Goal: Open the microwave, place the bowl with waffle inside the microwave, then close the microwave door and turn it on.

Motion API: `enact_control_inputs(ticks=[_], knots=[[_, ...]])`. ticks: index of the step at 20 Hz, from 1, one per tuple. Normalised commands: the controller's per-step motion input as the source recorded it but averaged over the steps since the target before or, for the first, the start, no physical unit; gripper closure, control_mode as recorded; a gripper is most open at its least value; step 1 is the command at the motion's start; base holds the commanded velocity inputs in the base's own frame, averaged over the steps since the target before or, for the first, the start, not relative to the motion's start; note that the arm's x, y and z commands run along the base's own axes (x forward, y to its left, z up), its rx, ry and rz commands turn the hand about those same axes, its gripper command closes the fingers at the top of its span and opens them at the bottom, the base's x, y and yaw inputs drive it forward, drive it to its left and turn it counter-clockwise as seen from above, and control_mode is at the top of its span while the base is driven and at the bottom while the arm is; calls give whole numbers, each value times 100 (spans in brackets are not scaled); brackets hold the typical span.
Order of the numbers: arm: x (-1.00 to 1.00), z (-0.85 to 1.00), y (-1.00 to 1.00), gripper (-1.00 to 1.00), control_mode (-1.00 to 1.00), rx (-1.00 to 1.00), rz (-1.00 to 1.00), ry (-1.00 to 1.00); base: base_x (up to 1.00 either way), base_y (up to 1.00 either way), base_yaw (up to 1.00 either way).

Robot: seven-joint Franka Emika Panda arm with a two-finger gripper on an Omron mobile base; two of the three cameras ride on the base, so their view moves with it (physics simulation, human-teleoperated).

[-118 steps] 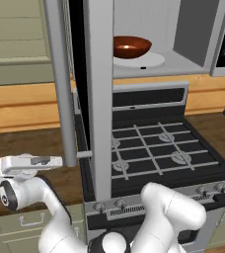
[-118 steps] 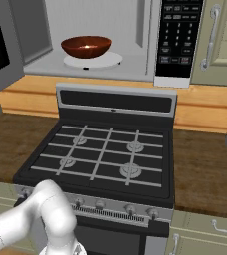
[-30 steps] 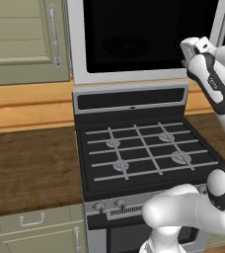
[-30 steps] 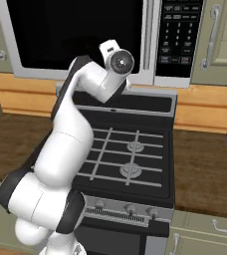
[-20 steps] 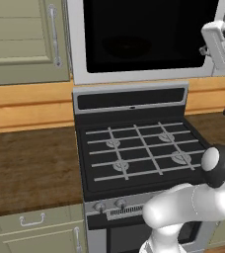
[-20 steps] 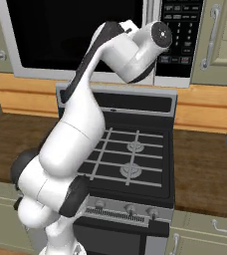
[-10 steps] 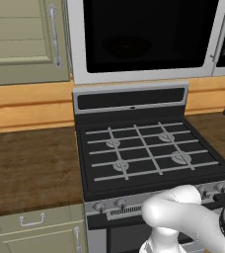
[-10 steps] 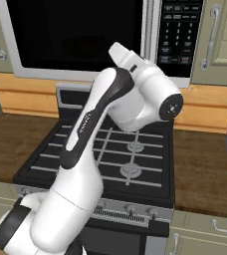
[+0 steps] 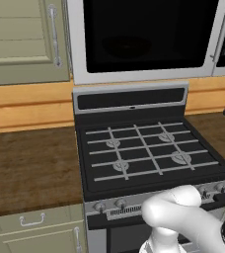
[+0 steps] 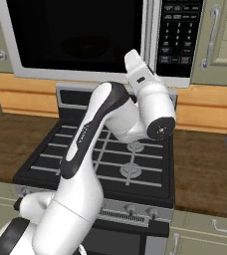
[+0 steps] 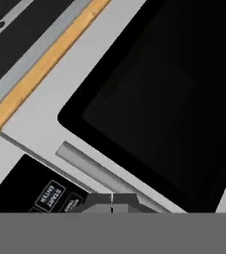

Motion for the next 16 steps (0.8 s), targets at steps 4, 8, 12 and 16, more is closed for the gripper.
enact_control_inputs(ticks=[4,8,12,16], knots=[[-2,0,-76,100,-100,30,0,17,0,0,0],[7,-3,-57,100,-100,25,0,20,0,0,0],[33,-20,-11,100,-100,16,0,24,0,0,0],[42,-11,0,100,-100,12,1,13,0,0,0]])
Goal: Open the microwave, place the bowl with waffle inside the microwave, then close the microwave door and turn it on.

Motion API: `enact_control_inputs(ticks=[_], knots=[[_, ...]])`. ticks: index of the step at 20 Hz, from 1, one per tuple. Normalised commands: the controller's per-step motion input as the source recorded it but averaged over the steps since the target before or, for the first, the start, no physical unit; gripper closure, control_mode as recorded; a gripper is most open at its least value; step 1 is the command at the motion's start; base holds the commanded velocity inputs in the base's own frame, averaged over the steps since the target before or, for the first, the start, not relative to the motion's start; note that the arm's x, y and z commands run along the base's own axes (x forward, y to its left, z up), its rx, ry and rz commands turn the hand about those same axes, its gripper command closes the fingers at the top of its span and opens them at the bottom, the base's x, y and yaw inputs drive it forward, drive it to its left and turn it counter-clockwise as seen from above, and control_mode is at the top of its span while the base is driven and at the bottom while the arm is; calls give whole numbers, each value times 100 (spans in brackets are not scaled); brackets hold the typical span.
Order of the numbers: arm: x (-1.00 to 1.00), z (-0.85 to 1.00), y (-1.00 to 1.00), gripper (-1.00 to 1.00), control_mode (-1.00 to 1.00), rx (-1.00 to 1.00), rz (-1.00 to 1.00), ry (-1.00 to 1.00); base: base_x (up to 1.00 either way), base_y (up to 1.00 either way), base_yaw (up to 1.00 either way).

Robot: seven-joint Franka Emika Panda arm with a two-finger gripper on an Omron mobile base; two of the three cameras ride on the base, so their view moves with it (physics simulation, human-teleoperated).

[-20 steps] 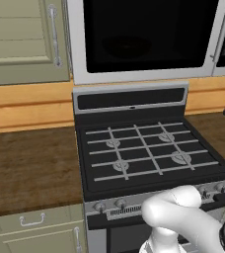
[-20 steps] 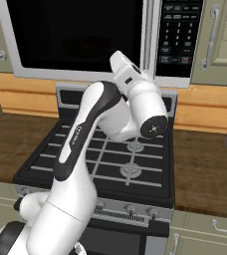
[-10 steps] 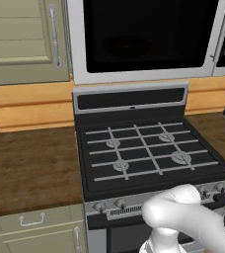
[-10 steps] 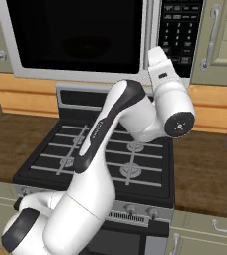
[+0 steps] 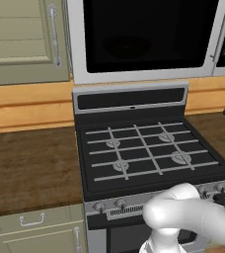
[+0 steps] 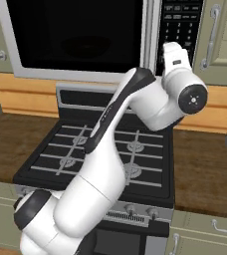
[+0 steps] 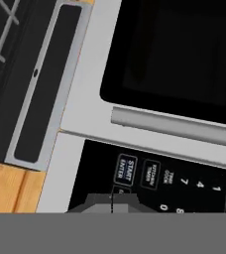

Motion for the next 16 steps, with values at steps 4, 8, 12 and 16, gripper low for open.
enact_control_inputs(ticks=[4,8,12,16], knots=[[46,0,0,100,-100,16,0,0,0,0,0],[58,0,0,100,-100,14,0,0,0,0,0],[51,0,0,100,-100,12,0,0,0,0,0],[44,-1,0,100,-100,10,1,0,0,0,0]])
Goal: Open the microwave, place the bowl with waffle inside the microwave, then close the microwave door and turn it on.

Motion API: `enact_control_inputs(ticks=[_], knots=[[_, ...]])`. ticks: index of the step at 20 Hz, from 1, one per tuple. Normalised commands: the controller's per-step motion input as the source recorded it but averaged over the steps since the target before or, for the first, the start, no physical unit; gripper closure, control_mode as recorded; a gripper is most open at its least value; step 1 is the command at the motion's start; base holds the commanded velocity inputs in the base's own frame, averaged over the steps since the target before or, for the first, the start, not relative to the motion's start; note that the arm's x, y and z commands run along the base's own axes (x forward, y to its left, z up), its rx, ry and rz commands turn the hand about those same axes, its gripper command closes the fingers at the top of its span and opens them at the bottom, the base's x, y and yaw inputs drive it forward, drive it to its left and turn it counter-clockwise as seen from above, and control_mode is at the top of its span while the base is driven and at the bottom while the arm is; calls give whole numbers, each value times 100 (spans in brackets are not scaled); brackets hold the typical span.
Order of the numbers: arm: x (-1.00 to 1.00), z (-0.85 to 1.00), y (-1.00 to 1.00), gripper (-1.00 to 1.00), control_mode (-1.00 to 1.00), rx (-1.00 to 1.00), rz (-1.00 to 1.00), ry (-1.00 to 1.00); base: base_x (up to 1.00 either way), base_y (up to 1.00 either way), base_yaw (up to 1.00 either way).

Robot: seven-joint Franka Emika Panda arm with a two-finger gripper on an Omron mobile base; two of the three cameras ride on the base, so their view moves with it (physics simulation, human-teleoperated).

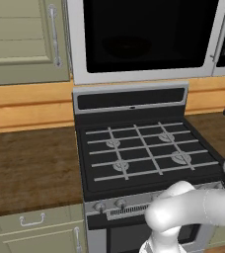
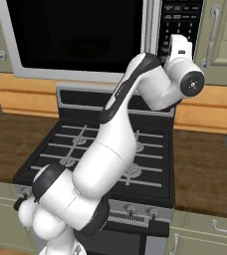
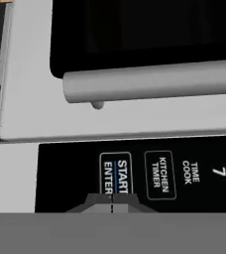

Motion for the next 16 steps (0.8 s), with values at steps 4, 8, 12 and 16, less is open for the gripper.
enact_control_inputs(ticks=[4,8,12,16], knots=[[50,-14,0,100,-100,6,0,0,0,0,0],[58,-19,0,100,-100,5,0,0,0,0,0],[76,-11,0,100,-100,5,0,0,0,0,0],[86,-24,24,100,-100,-2,0,4,0,0,0]])
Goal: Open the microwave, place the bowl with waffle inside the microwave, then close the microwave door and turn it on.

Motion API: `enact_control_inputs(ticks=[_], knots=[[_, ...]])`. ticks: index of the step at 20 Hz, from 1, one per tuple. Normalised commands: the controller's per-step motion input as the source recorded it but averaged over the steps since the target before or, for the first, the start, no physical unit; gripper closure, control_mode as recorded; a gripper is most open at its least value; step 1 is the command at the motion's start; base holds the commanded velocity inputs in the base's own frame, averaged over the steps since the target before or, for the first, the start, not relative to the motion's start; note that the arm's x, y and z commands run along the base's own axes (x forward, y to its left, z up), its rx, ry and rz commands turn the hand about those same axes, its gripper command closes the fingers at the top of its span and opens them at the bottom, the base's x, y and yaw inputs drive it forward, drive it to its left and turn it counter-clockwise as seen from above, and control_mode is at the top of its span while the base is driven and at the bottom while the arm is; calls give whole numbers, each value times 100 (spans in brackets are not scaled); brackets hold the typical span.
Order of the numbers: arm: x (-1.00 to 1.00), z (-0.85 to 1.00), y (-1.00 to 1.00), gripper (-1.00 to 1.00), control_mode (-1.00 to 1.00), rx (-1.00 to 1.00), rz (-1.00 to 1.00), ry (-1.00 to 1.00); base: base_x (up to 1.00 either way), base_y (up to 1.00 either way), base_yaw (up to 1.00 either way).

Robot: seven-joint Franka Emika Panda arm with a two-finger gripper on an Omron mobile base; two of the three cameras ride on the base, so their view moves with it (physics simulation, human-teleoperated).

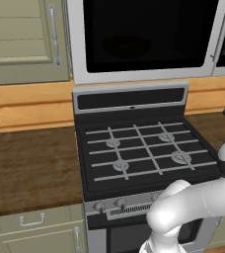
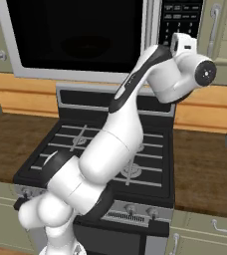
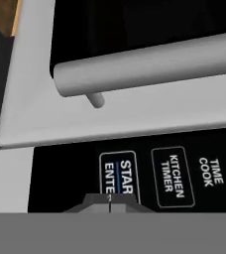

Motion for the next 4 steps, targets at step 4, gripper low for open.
enact_control_inputs(ticks=[4], knots=[[81,-47,74,100,-100,-14,0,2,0,0,0]])
